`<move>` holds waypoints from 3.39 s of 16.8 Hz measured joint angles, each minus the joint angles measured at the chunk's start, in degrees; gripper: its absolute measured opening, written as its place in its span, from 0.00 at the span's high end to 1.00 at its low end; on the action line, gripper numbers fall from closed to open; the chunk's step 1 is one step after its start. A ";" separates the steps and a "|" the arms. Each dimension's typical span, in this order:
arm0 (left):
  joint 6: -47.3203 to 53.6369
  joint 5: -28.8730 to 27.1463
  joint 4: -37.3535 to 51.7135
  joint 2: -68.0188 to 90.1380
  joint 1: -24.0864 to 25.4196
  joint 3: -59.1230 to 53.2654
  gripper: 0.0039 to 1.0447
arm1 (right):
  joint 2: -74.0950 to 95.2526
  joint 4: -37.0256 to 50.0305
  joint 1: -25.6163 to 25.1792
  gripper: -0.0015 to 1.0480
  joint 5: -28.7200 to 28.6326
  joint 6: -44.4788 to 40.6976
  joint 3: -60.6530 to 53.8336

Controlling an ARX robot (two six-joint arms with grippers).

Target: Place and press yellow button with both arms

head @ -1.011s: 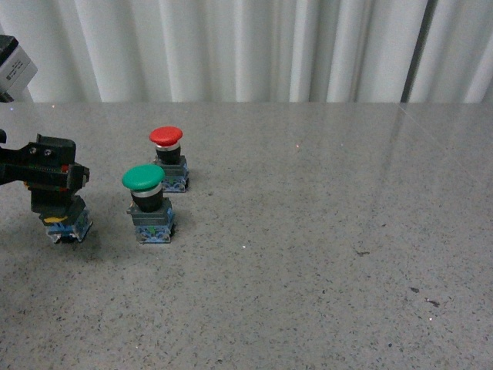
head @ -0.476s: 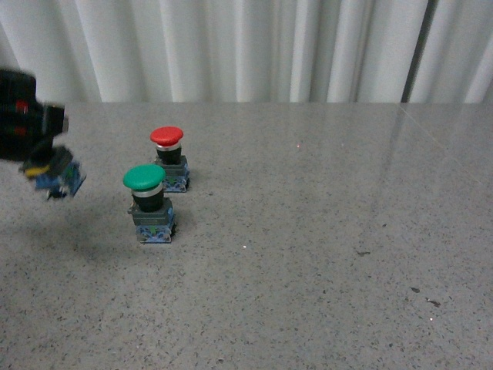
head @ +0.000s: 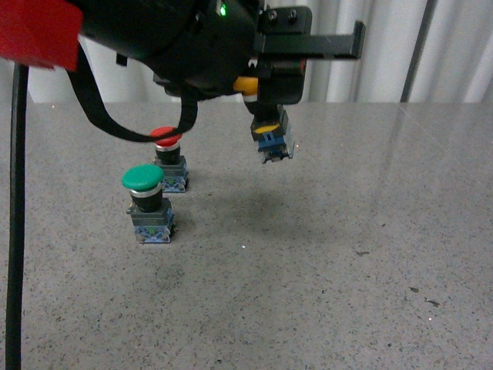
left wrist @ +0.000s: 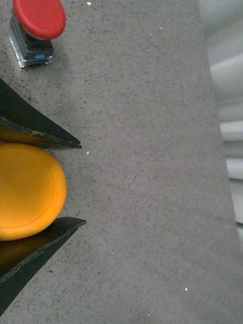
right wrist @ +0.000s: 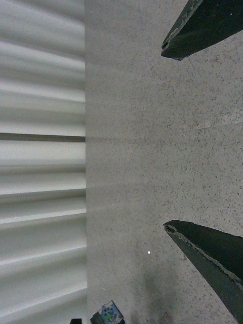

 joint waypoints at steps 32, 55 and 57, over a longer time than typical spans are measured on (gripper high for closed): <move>9.68 -15.85 17.94 -26.16 7.30 -18.01 0.21 | 0.00 0.02 0.00 0.06 0.00 0.00 0.00; 6.82 6.91 12.70 -75.19 31.56 -61.61 0.99 | 0.00 0.02 0.00 0.06 0.00 -0.02 0.02; 6.82 6.91 11.50 -76.83 31.56 -61.99 0.99 | 0.00 0.02 0.00 0.06 0.00 0.00 0.00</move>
